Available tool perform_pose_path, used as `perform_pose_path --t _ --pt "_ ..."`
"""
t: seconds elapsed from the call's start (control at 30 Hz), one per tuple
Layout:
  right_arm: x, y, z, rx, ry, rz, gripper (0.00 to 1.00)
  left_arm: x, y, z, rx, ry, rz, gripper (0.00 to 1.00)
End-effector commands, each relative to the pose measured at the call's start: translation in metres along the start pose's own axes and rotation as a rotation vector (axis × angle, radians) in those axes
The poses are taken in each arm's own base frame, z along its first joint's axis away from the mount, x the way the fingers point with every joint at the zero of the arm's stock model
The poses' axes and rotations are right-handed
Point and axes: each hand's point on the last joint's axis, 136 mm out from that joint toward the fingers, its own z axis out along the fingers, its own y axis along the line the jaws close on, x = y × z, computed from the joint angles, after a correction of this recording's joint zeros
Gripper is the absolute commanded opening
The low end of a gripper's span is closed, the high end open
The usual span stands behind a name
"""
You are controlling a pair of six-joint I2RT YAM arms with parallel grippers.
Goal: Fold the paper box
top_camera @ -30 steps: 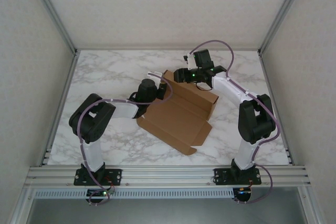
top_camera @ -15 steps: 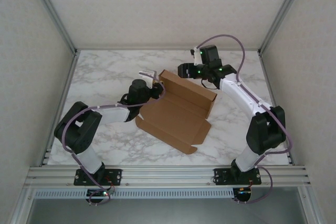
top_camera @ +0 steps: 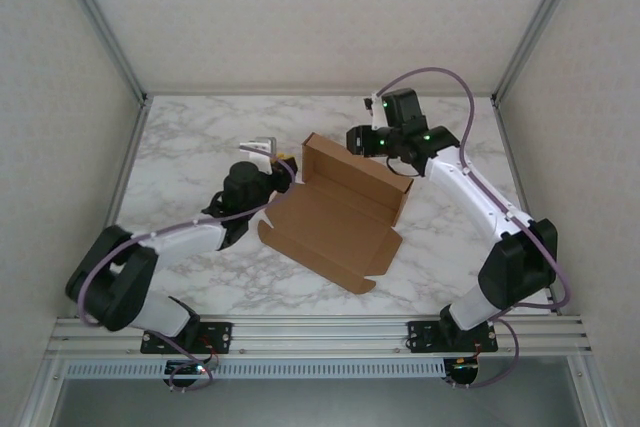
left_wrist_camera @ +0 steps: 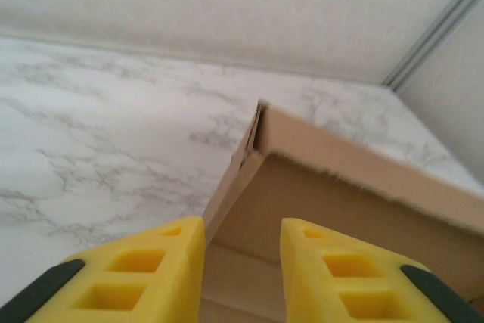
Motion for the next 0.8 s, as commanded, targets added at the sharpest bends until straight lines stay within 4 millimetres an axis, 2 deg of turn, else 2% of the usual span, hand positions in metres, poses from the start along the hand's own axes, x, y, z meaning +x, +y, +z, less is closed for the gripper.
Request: perform_pose_path --t 0.0,0.13,0.2,0.3,0.53,0.77 --pt "0.025 0.001 -0.002 0.032 0.065 -0.013 0.31 -0.037 0.002 -0.014 -0.059 -0.068 -0.076 0.30" --pt "0.040 -0.010 0.008 0.083 0.106 -0.018 0.15 -0.044 0.013 -0.019 -0.132 -0.007 -0.178 0.29" --pt "0.044 -0.016 0.013 0.107 0.114 -0.022 0.06 -0.037 0.017 -0.020 -0.149 0.065 -0.194 0.28" --pt "0.045 -0.025 0.018 0.148 0.118 -0.026 0.00 -0.037 0.016 -0.027 -0.133 0.083 -0.206 0.29" --pt "0.046 -0.043 0.033 0.235 0.143 -0.045 0.00 -0.041 0.016 -0.040 -0.133 0.089 -0.235 0.31" --pt "0.047 -0.059 0.045 0.269 0.146 -0.004 0.00 -0.062 0.017 -0.061 -0.143 0.021 -0.220 0.33"
